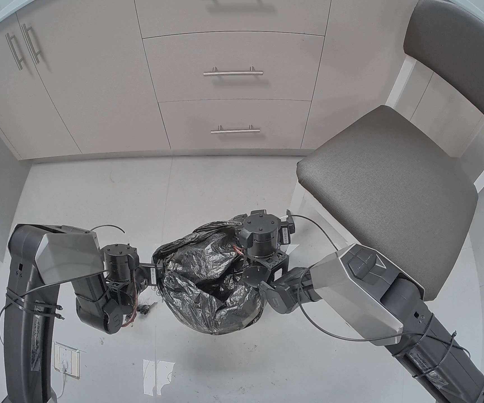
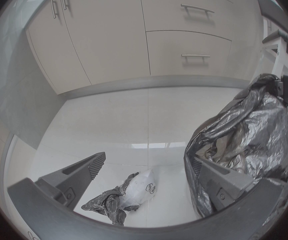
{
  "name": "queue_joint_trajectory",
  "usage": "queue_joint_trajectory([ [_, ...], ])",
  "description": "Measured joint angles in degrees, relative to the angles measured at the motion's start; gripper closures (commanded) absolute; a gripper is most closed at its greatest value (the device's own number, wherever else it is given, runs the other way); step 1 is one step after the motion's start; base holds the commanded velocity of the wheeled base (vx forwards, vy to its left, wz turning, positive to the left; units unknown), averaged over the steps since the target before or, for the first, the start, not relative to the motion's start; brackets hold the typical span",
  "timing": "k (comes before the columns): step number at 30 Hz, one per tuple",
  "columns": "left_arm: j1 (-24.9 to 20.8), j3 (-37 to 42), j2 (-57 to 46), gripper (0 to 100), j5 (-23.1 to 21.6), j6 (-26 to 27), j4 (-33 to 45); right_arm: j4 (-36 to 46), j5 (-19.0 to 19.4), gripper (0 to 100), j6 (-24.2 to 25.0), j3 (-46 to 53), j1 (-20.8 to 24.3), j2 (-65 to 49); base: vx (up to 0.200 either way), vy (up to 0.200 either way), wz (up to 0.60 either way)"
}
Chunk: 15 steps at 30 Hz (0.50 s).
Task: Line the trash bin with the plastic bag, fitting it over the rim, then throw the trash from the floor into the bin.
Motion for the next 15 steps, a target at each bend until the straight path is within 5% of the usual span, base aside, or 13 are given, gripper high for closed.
queue_joint_trajectory([
  [15,-0.3,-0.2,0.5,0,0.1,0.0,1.1,0.0,0.0,0,-0.1,0.2,-0.5,0.5,0.0,0.0,0.0],
])
